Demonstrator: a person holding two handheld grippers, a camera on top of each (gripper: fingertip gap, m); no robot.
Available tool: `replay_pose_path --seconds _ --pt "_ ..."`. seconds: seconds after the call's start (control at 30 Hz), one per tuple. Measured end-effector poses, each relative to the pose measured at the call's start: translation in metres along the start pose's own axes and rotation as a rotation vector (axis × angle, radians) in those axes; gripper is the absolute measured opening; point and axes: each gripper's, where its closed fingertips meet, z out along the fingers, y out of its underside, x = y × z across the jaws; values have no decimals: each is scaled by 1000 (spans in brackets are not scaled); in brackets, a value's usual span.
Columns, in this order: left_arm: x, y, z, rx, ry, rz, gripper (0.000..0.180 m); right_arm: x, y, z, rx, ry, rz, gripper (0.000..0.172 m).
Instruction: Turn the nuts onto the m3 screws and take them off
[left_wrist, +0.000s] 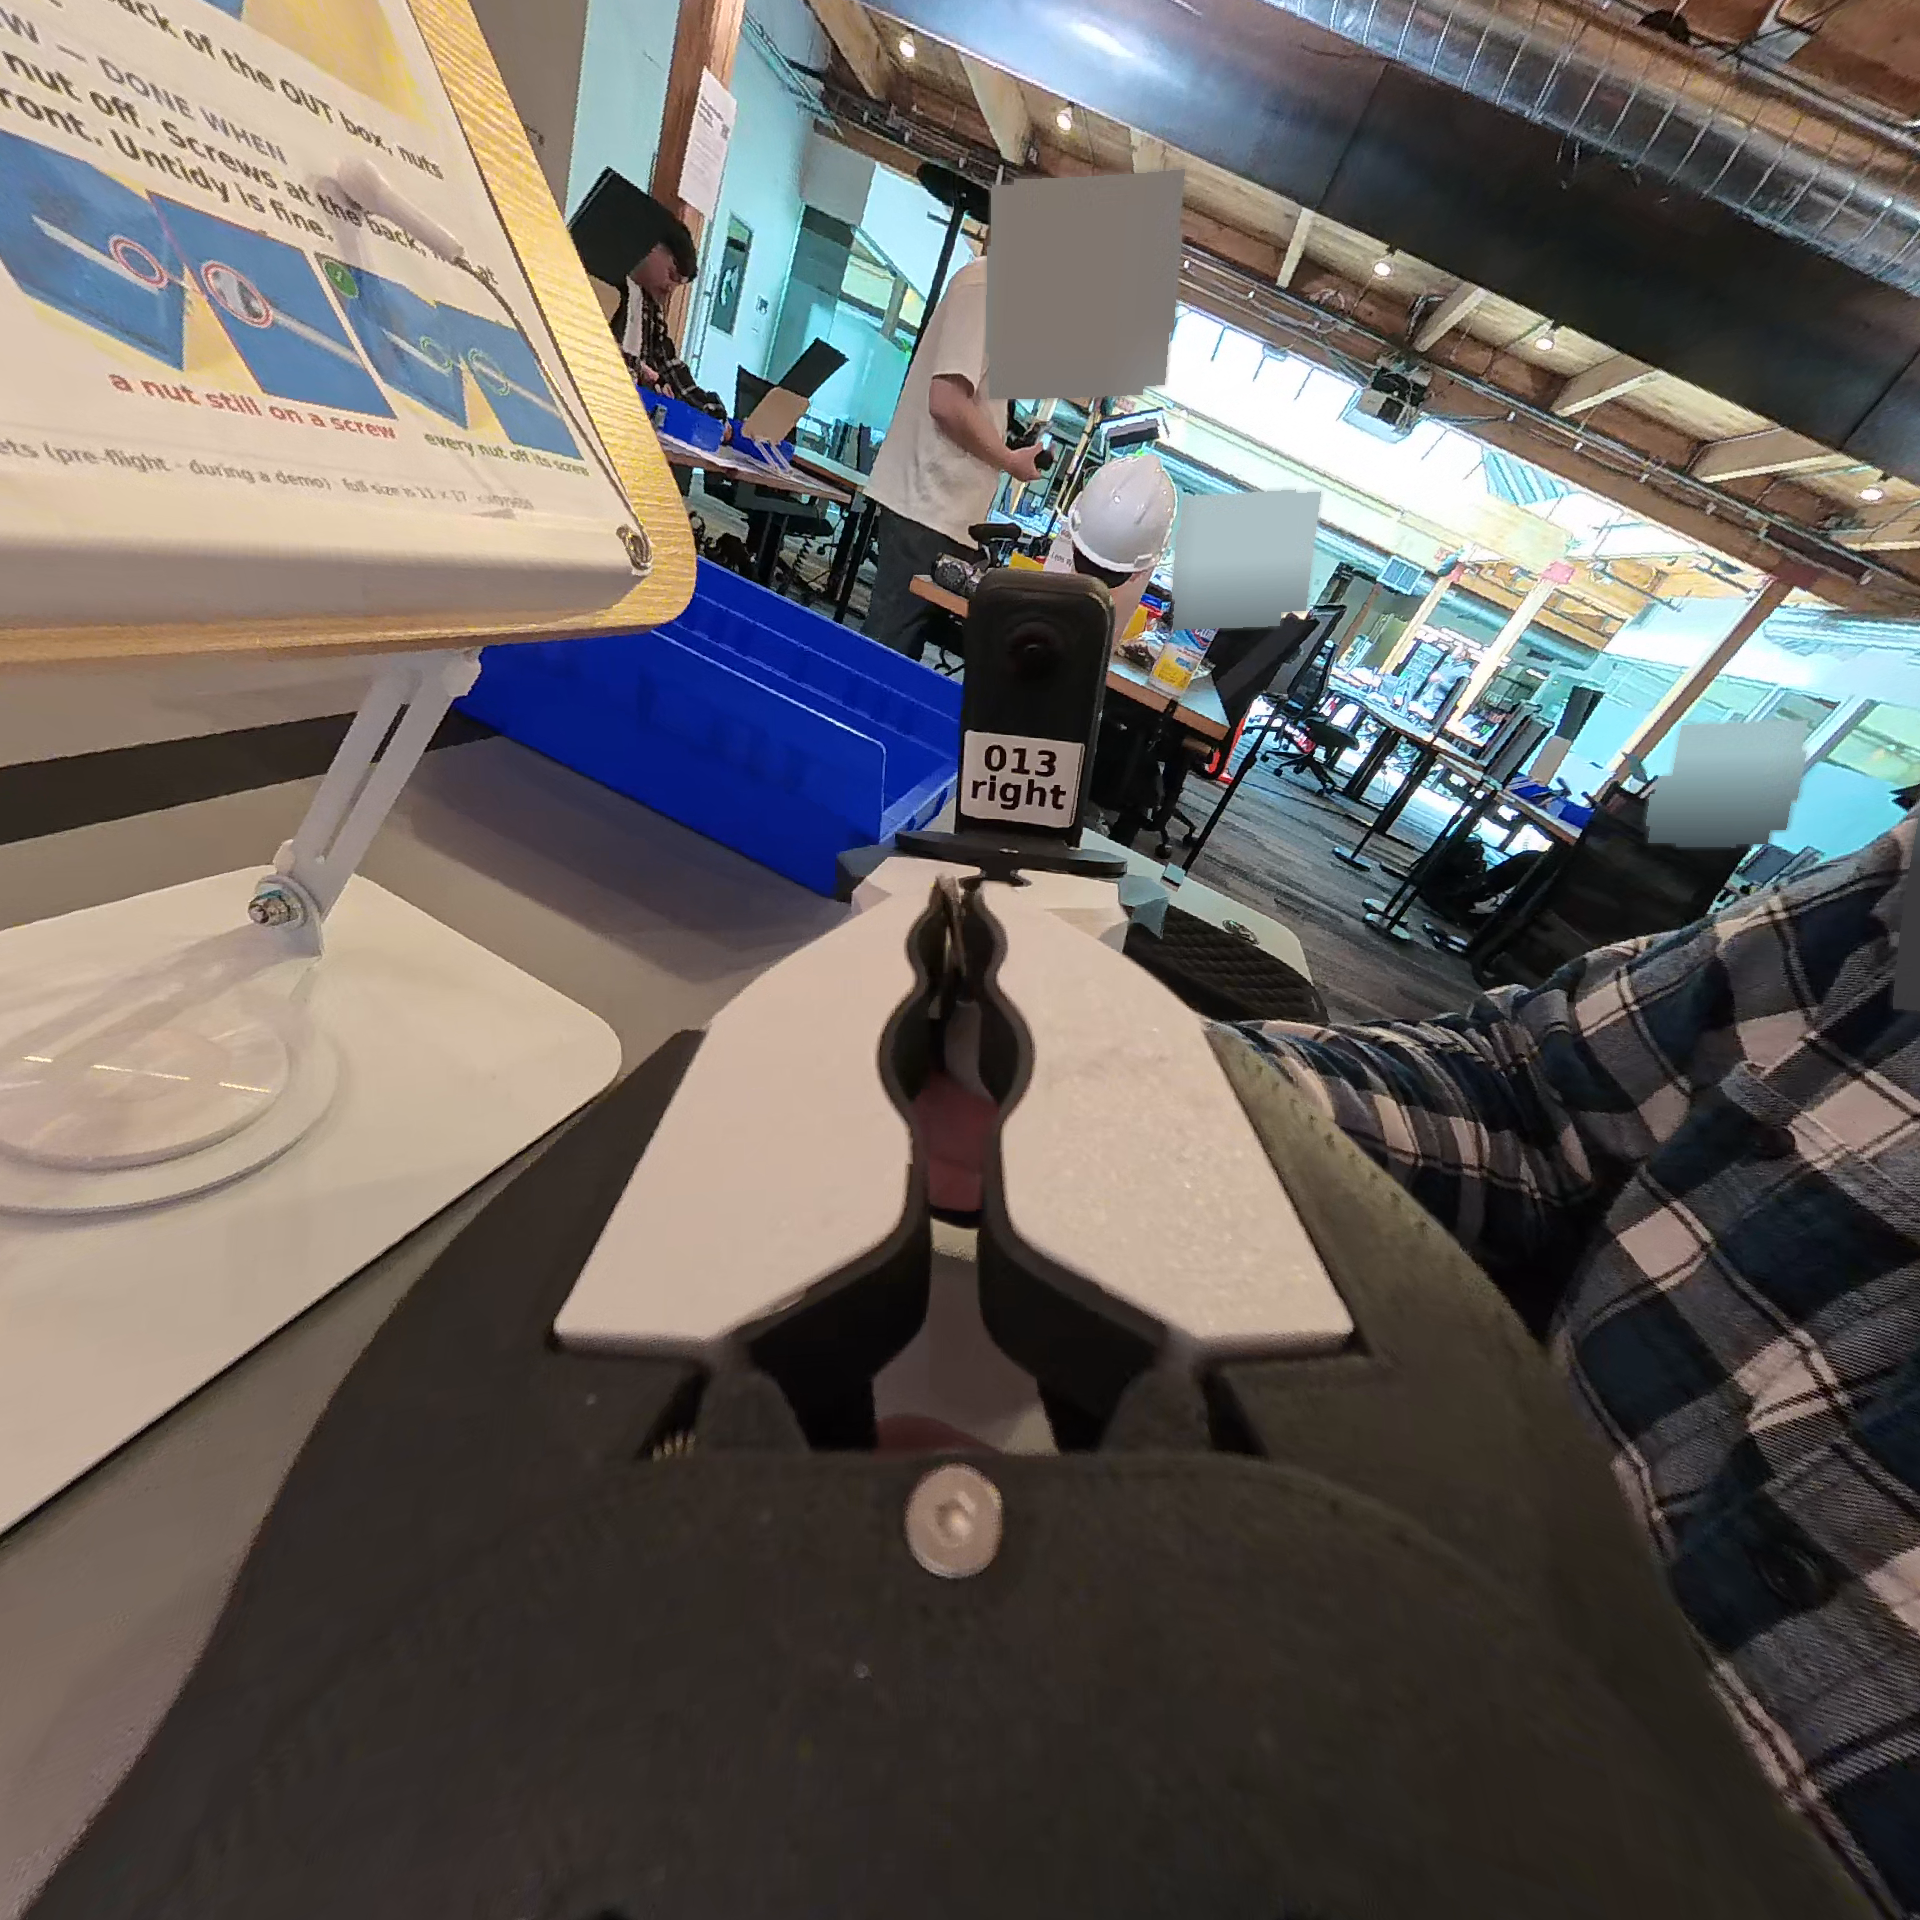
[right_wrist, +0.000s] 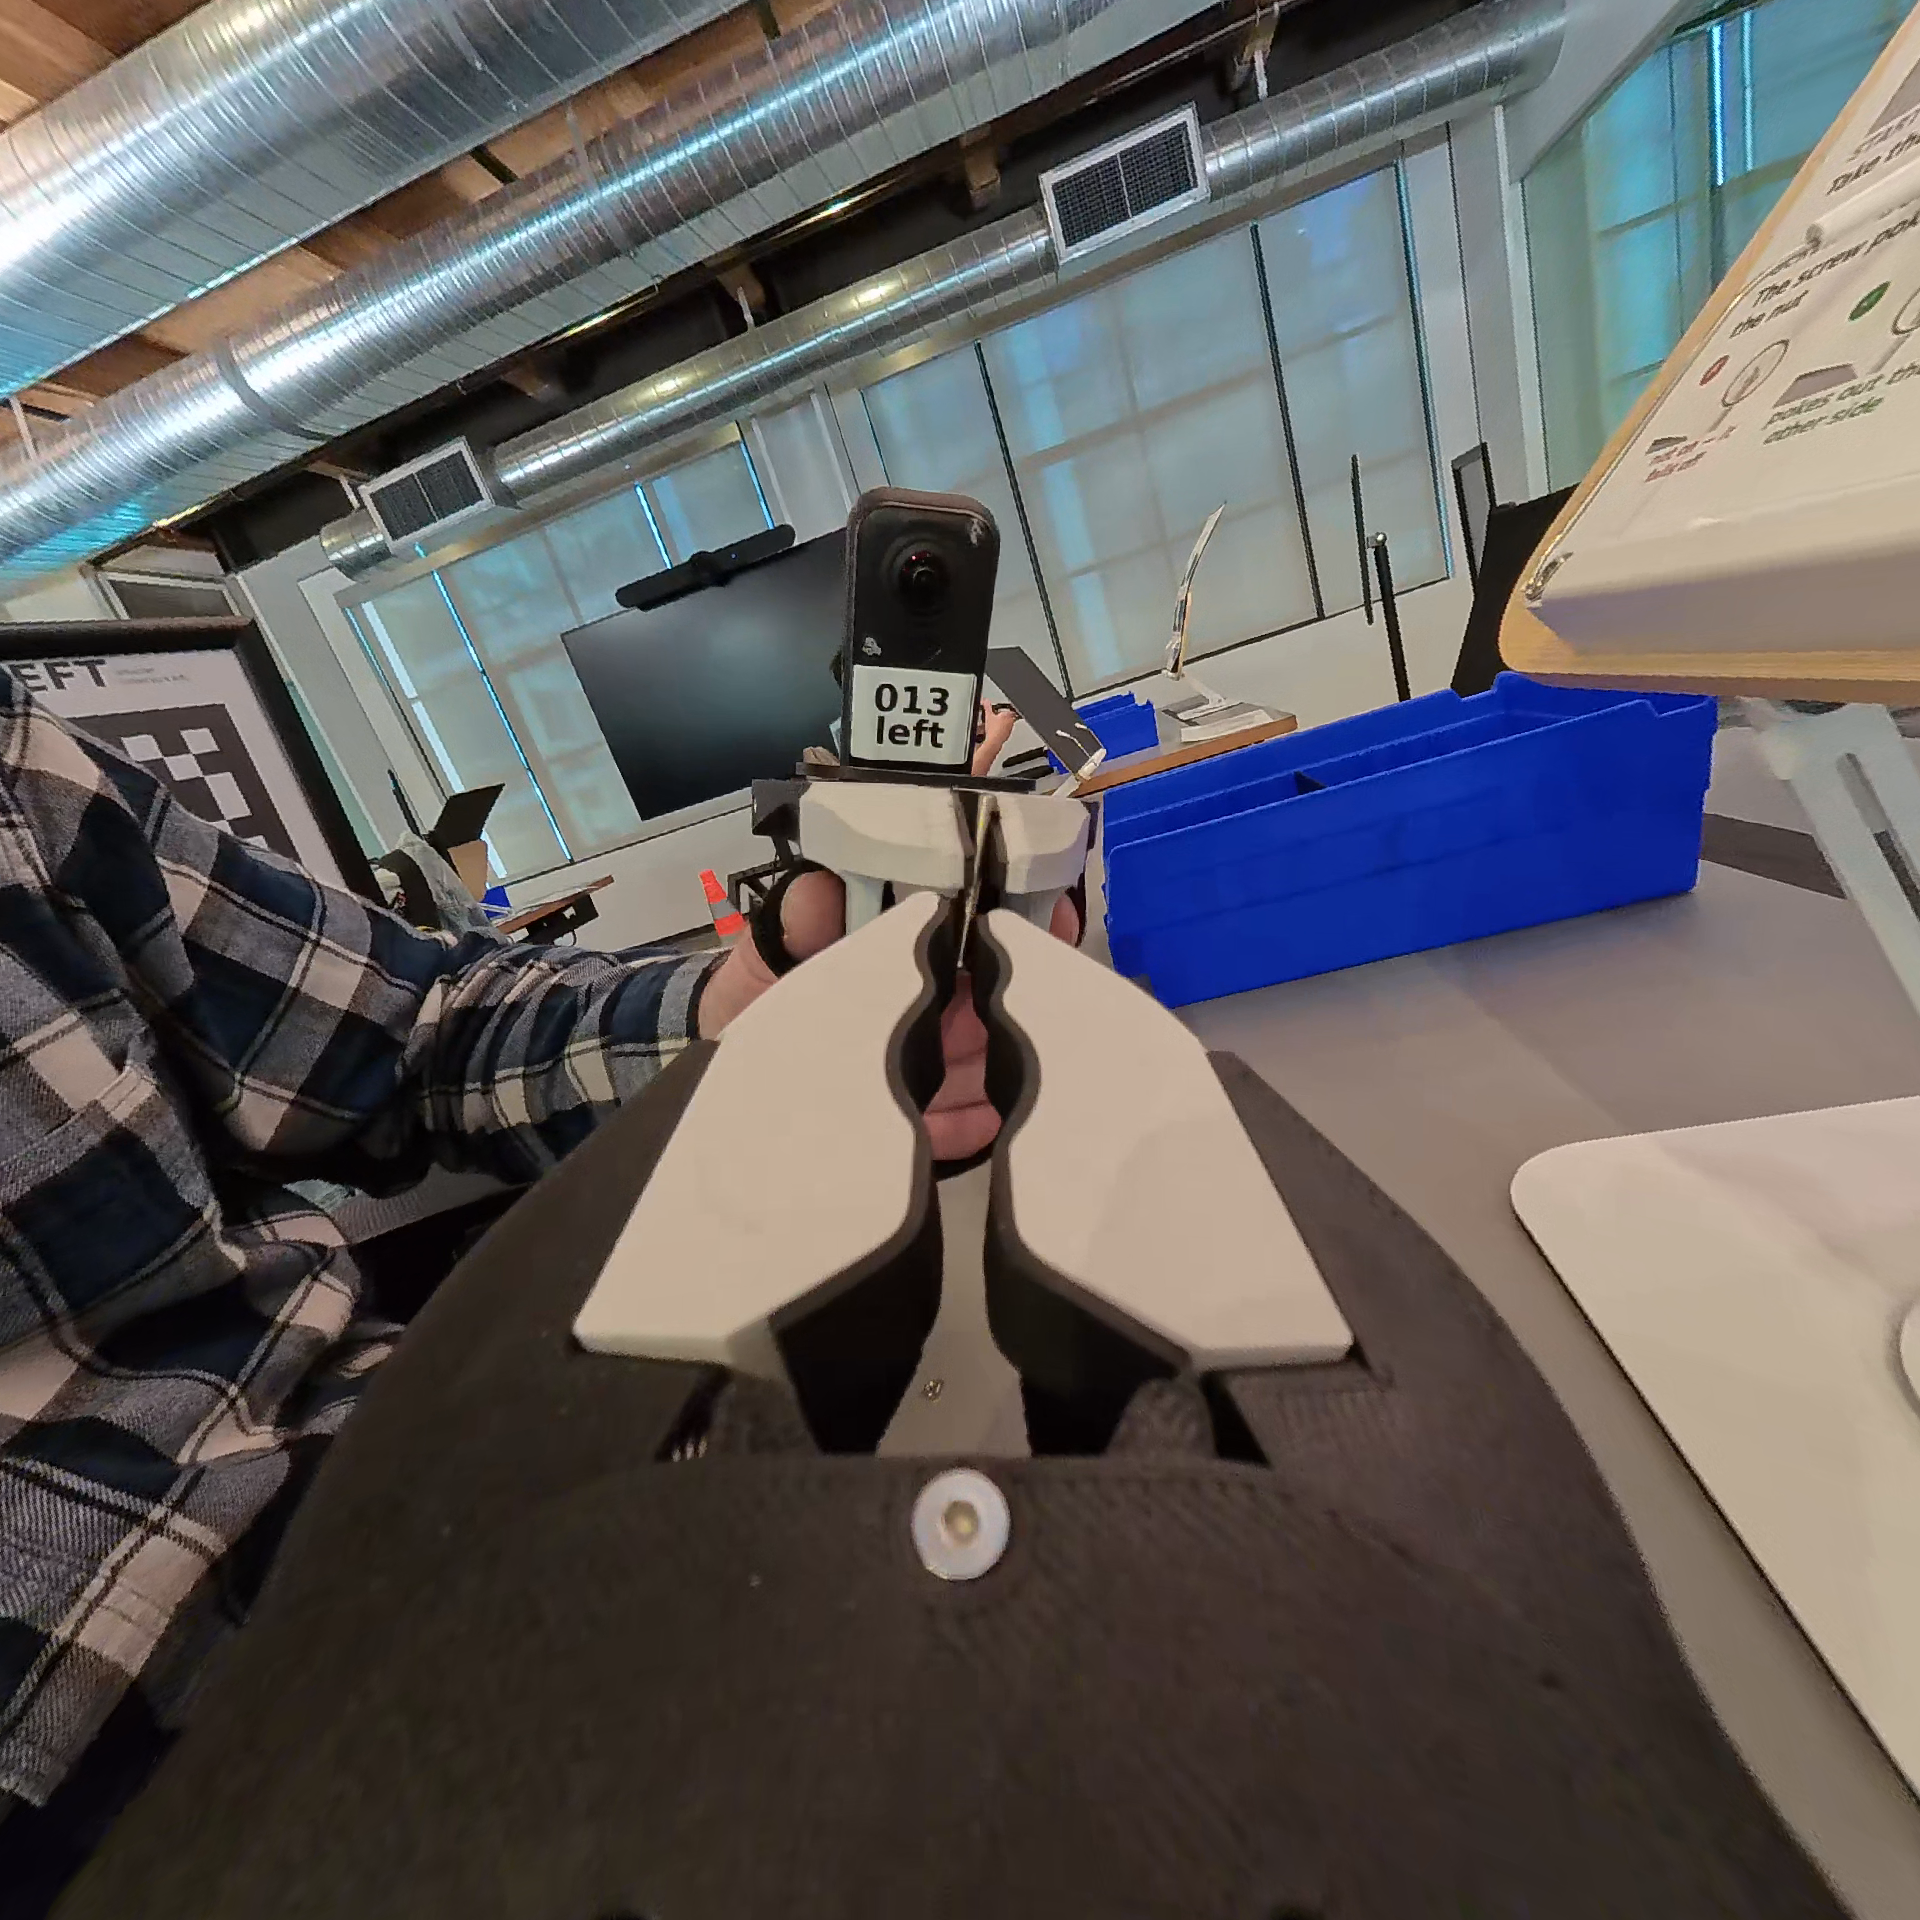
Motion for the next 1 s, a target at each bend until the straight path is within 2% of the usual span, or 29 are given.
replay_pose_path --seconds 0.3,0.4,0.5,0.7,0.93,1.0 --pt "1 -1 -1 -29 7 -7 1 1 -1 2 8 -12 29 3" --pt "1 -1 -1 -72 6 -6 2 4 2 1 -17 -9 43 12" --pt "0 2 -2 -151 21 -30 2 4 9 1 -79 -9 18 12" --pt "-2 8 -3 -251 13 -22 2 2 12 1 -107 -31 22 6" --pt "-3 8 -2 -233 26 -38 2 2 13 2 -112 -29 30 5" --pt "-3 9 0 -227 23 -35 19 1 10 1 -85 -35 43 5"
